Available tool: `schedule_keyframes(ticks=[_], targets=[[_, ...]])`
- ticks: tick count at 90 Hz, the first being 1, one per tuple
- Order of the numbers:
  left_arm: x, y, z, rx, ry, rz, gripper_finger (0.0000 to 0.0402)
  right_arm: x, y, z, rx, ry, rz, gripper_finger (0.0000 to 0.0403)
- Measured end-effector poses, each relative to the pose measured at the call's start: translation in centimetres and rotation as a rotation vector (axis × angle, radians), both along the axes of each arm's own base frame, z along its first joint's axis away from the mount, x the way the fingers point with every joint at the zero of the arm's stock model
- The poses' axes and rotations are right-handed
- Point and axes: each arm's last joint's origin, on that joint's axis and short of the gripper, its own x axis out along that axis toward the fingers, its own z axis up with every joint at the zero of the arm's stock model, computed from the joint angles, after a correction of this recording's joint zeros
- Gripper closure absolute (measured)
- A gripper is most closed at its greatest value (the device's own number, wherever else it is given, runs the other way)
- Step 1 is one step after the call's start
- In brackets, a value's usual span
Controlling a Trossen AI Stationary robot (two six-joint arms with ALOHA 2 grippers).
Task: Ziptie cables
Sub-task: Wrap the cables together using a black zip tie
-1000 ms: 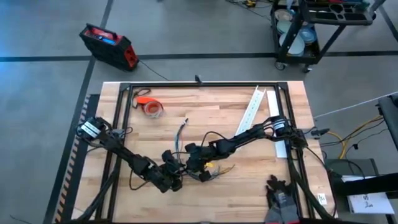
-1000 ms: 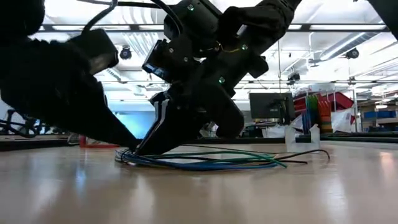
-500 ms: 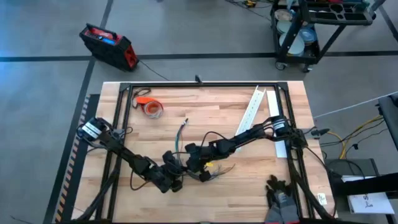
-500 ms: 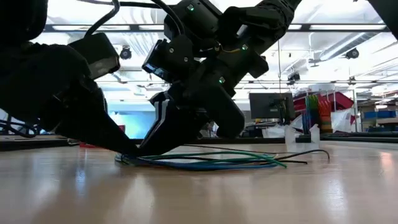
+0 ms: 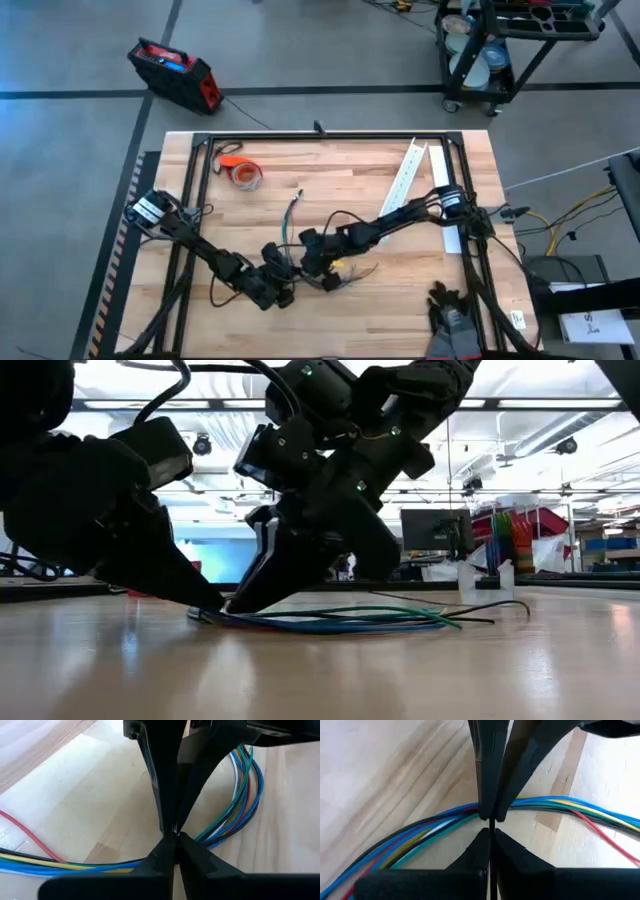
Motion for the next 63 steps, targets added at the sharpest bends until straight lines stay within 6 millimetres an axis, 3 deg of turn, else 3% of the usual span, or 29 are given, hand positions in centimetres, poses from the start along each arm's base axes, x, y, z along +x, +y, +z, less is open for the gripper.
schedule_keyframes(ticks=[43,63], targets=[[-0.1,0.0,-0.1,0.0,0.014,-0.006,0.0401,-0.8,-0.2,0.9,-0.047,0.068,-0.017,0.0399],[-0.1,0.0,-0.1,0.041,0.023,-0.034,0.0401,0.2,-0.9,1.0,0.107,0.046,-0.045,0.033]])
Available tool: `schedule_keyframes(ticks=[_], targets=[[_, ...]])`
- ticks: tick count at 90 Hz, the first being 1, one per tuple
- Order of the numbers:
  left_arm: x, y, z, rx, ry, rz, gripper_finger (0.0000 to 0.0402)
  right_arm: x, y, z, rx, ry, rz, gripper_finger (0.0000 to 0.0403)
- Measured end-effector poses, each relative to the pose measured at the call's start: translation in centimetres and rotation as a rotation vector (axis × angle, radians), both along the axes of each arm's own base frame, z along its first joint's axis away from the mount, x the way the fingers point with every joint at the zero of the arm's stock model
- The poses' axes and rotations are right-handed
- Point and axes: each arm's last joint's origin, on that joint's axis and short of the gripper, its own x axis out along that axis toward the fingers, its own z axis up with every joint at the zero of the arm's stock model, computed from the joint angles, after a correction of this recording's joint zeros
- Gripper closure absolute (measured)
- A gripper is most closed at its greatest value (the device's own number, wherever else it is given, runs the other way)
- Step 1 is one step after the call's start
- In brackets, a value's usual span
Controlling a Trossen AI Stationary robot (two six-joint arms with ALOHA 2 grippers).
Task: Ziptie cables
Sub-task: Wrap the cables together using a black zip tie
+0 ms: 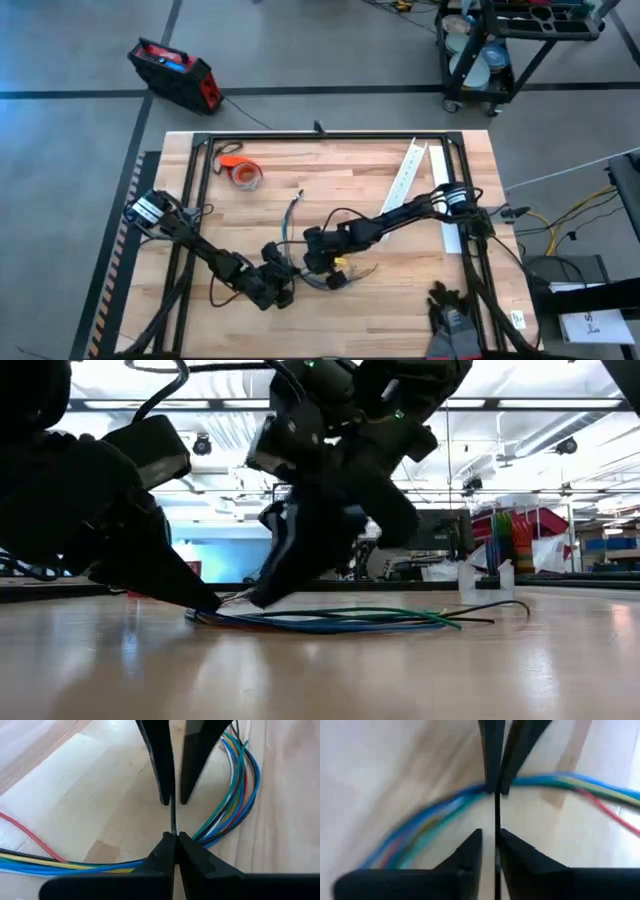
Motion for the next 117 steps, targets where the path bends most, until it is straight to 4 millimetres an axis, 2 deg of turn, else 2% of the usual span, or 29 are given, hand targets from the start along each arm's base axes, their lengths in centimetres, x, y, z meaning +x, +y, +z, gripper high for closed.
schedule_keyframes(ticks=[13,24,35,60,117], targets=[[0.1,0.2,0.1,0.013,-0.001,0.002,0.0401,0.4,-0.5,-0.7,0.029,-0.016,-0.028,0.0281],[0.1,0.2,0.1,0.019,0.0,-0.001,0.0401,0.5,-0.1,-1.0,0.039,-0.025,-0.031,0.0271],[0.2,0.3,0.1,0.021,0.001,0.0,0.0402,0.6,-0.1,-1.1,0.047,-0.035,-0.043,0.0295],[0.2,0.3,0.0,0.022,0.001,0.003,0.0402,0.7,0.0,-1.1,0.044,-0.048,-0.034,0.0394],[0.0,0.5,-0.2,0.033,0.04,0.001,0.0401,-0.2,-0.2,-0.6,-0.036,0.026,-0.045,0.0402]])
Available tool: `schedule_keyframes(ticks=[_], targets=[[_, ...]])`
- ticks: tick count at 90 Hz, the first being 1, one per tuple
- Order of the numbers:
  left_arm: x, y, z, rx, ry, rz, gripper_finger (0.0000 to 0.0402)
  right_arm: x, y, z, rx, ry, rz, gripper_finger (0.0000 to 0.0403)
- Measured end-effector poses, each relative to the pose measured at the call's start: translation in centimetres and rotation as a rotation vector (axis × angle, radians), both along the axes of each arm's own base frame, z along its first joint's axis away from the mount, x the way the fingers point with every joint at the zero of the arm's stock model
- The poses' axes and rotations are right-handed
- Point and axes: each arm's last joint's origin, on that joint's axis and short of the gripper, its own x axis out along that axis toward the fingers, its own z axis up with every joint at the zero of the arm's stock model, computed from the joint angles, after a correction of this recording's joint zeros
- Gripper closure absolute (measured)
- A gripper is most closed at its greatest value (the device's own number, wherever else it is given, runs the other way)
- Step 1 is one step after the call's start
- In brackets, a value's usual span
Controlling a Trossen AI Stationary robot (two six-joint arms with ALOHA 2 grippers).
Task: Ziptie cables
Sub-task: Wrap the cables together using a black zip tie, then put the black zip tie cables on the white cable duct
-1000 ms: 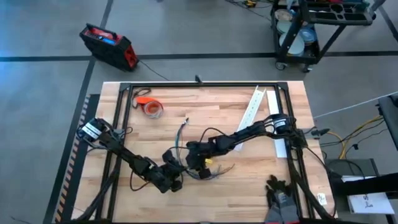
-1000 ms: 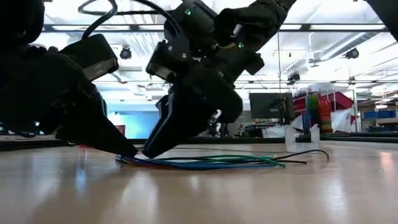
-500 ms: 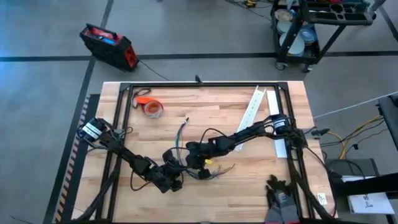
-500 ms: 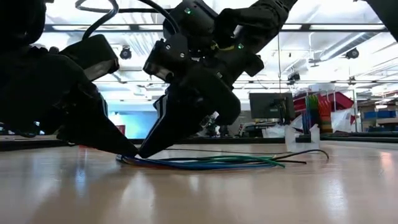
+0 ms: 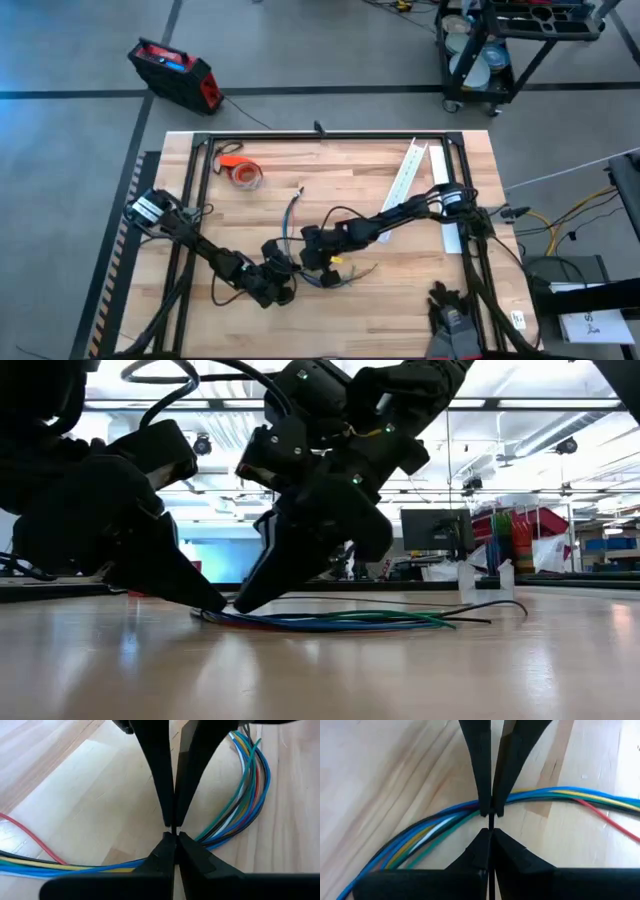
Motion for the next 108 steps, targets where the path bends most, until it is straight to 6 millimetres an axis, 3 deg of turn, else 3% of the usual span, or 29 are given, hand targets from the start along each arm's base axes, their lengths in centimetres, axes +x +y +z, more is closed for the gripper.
schedule_keyframes(ticks=[32,58,67,83,108], targets=[[-0.1,0.0,0.2,-0.006,-0.002,-0.014,0.0385,-0.6,0.0,0.9,0.036,0.041,-0.03,0.0389],[-0.9,0.4,2.6,-0.008,0.033,-0.085,0.0288,-0.3,0.4,2.2,0.1,0.142,-0.116,0.0254],[-1.6,0.9,3.8,0.008,0.067,-0.079,0.0261,0.1,1.5,2.8,0.121,0.11,-0.149,0.0229],[-2.7,2.0,5.7,0.068,0.037,0.02,0.0243,0.4,4.5,3.4,0.031,-0.04,-0.266,0.0232],[-3.0,3.3,6.0,0.13,-0.029,0.107,0.0259,-0.1,7.7,3.5,0.08,-0.13,-0.446,0.0273]])
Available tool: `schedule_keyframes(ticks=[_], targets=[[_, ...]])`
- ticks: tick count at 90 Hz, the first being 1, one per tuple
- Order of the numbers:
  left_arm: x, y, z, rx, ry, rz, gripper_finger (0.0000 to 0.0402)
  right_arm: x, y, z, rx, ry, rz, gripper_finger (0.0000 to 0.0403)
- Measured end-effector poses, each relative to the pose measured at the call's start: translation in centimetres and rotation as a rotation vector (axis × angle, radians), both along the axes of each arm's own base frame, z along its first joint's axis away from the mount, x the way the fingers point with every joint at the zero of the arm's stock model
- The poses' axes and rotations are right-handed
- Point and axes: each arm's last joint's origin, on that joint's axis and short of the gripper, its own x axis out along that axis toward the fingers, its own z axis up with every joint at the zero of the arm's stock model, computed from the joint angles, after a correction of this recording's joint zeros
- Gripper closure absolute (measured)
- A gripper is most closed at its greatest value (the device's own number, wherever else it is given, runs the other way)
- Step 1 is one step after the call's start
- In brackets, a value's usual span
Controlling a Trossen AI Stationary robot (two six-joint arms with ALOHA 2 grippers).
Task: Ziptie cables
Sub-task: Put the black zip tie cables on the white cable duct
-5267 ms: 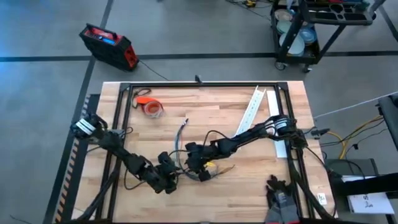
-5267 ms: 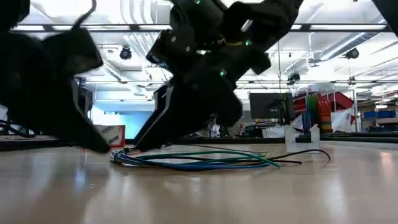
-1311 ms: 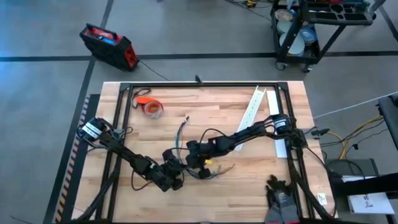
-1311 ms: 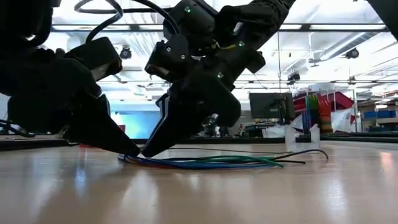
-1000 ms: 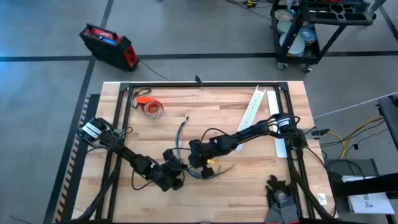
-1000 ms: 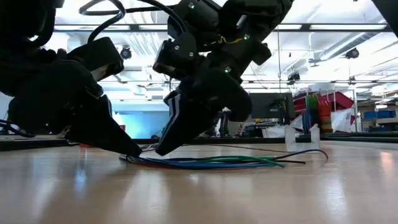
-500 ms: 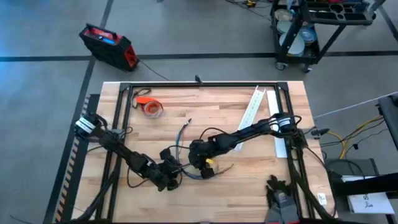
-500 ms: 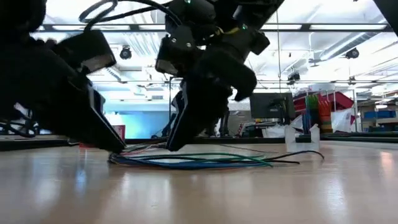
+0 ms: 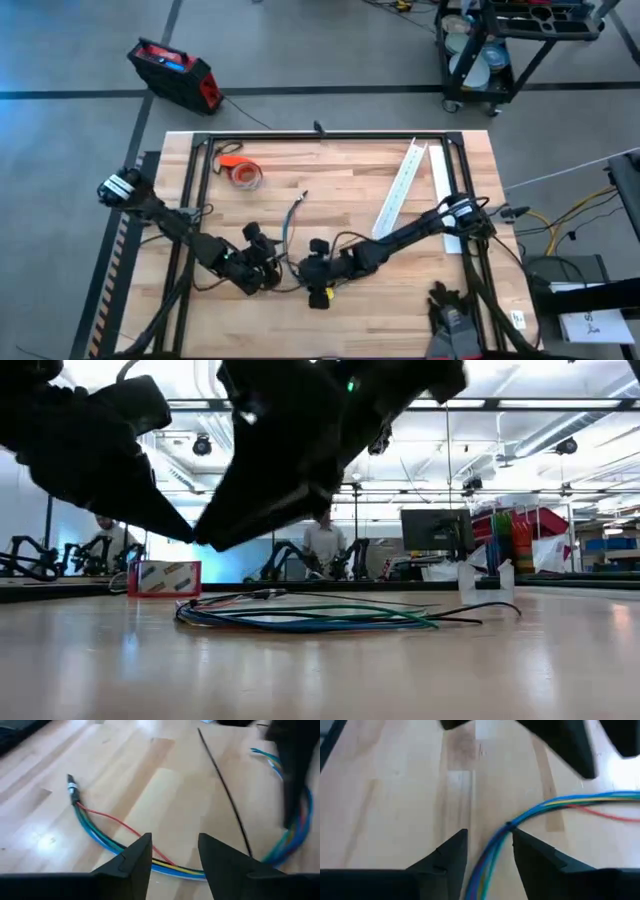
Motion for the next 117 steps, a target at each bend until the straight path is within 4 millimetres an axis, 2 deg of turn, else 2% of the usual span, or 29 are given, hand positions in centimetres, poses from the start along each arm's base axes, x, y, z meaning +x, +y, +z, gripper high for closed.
schedule_keyframes(ticks=[12,25,31,47,56,66,89,103,117], targets=[[0.3,0.4,0.1,0.002,-0.015,0.026,0.0272,0.1,0.0,-1.1,-0.003,0.006,-0.027,0.0294],[0.4,0.6,0.2,0.035,-0.048,0.063,0.0286,0.3,0.5,-3.8,0.041,0.03,-0.025,0.03],[0.4,0.6,0.2,0.038,-0.049,0.064,0.0291,0.3,0.6,-4.8,0.032,0.043,-0.026,0.0293],[0.4,0.6,0.2,0.052,-0.041,0.055,0.0301,0.5,0.5,-5.7,0.015,0.037,-0.044,0.0255],[0.4,0.6,0.2,0.058,-0.037,0.05,0.03,0.5,0.5,-6.3,0.014,0.046,-0.051,0.0249],[0.4,0.6,0.2,0.062,-0.035,0.047,0.0296,0.5,0.4,-6.3,0.004,0.053,-0.05,0.0259],[0.4,0.5,0.3,0.059,-0.043,0.045,0.0286,0.7,0.8,-4.6,-0.042,0.044,-0.002,0.0263],[0.5,0.5,0.4,0.054,-0.051,0.045,0.0287,0.9,0.7,-4.0,-0.037,0.071,-0.02,0.023],[0.6,0.4,0.5,0.047,-0.065,0.043,0.0296,0.9,0.7,-4.0,-0.06,0.075,-0.007,0.0173]])
